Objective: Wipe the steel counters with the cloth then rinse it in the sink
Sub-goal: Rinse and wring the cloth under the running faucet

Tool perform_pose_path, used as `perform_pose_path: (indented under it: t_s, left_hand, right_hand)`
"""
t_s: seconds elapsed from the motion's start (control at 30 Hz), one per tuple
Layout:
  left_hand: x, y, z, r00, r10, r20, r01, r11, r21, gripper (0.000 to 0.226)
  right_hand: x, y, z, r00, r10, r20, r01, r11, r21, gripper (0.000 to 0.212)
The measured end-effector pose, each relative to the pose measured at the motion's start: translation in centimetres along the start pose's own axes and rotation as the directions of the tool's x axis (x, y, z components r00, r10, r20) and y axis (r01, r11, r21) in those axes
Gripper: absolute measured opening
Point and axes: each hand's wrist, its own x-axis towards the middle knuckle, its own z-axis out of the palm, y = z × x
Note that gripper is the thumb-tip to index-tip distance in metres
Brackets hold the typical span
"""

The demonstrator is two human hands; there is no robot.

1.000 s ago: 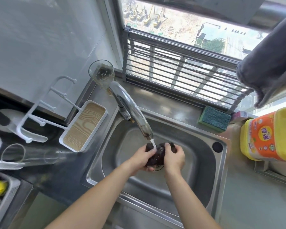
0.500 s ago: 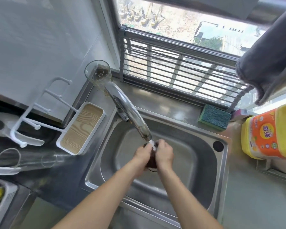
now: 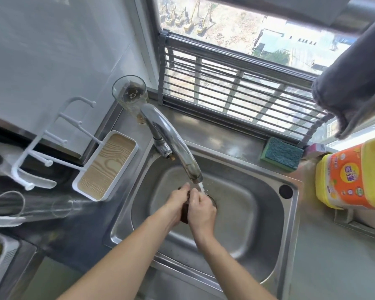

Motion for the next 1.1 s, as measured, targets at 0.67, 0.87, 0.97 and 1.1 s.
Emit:
perform_pose_path:
  t_s: [0.67,0.87,0.97,1.1]
  left_hand:
    - [-2.6,-0.3,1.1,0.997,0.001,0.079,0.016,0.978,-0.208,0.028]
    - [-2.5,-0.7,2.1,0.989,0.087,0.121,-0.078,0.994,-0.077,0.051]
    - [-2.5,-0.8,1.8,0.989,0.060,0.132,-0.047,0.994,-0.098,0.049]
    - [-2.6,-1.3,1.0,0.984,0.099,0.146,-0.113,0.990,0.088,0.048]
  right_hand:
    - [2.1,3.3,-1.7,0.965,0.122,0.234,-0.209,0.896,0.392,0.039]
    - [2.3,3.0,-0.9,0.983,-0.067,-0.173,0.081,0.994,0.076,0.039]
    - [3.3,2.4,-1.6,0.988,-0.062,-0.139,0.071,0.995,0.065,0.048]
    - [5.2,2.4,-2.1,0.998,0.055,-0.031,-0.057,0.996,-0.068,0.054]
